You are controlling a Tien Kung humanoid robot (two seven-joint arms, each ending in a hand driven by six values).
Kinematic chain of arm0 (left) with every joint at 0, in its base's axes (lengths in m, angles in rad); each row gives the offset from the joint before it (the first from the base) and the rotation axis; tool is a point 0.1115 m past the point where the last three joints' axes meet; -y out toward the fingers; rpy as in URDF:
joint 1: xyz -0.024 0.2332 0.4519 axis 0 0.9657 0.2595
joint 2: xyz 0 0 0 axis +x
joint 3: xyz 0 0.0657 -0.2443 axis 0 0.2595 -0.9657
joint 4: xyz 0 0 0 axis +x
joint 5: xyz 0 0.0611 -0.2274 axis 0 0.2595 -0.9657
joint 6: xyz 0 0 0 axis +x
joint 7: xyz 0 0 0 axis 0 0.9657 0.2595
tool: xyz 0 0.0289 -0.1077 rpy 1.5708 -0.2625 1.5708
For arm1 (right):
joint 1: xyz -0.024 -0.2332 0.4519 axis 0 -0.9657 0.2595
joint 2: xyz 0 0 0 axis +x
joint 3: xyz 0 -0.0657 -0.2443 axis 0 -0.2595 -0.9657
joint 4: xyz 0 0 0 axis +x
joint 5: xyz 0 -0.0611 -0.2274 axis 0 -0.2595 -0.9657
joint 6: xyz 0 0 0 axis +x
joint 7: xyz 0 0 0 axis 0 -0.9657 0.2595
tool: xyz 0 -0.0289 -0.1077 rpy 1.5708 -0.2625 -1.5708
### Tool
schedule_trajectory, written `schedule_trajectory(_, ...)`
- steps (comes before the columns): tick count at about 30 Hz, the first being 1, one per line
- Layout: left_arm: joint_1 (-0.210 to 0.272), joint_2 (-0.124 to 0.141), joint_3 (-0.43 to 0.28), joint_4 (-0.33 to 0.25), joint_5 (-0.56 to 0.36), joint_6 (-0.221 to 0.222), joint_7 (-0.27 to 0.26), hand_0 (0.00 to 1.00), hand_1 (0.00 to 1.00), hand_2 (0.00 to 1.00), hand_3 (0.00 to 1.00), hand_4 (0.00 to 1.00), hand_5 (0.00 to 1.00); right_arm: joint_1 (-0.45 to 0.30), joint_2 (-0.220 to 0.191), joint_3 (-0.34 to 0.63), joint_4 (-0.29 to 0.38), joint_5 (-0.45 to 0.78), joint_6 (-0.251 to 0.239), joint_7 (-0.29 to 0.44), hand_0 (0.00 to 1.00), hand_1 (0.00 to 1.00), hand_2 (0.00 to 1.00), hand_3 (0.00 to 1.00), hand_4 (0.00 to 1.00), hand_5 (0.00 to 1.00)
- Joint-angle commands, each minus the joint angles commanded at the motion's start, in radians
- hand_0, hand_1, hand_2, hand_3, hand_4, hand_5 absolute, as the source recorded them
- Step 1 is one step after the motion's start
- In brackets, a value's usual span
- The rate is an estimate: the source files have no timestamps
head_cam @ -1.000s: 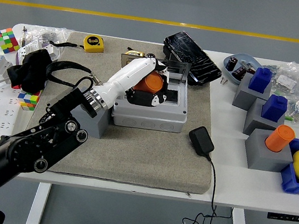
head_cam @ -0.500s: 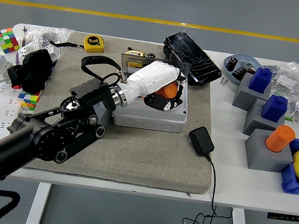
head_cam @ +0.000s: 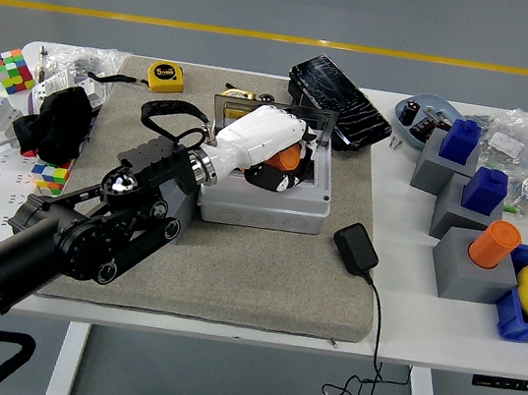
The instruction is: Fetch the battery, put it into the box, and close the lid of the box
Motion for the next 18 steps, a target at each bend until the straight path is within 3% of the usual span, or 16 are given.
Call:
schedule_trajectory(4, 0.005, 0.0, -0.007, -0.002, -0.008, 0.01, -0.011, 0.393, 0.647, 0.622, 0.723, 0.998, 0.002, 0.0, 0.0, -0.001, 0.0, -0.001, 0.0, 0.001, 0.634, 0.642, 0.668, 0.57, 0.993, 0.515)
schedule_trajectory(5, 0.006, 0.0, -0.009, -0.003, -0.008, 0.011, -0.012, 0.553, 0.742, 0.754, 0.856, 0.998, 0.144, 0.001, -0.001, -0.001, 0.0, -0.002, 0.0, 0.0, 0.634, 0.642, 0.668, 0.57, 0.993, 0.516)
schedule_trajectory(18, 0.016, 0.0, -0.011, -0.018, -0.019, 0.016, -0.01, 0.53, 0.728, 0.75, 0.855, 0.998, 0.149, 0.001, 0.0, 0.005, 0.0, -0.004, 0.0, 0.001, 0.632, 0.642, 0.668, 0.57, 0.993, 0.515)
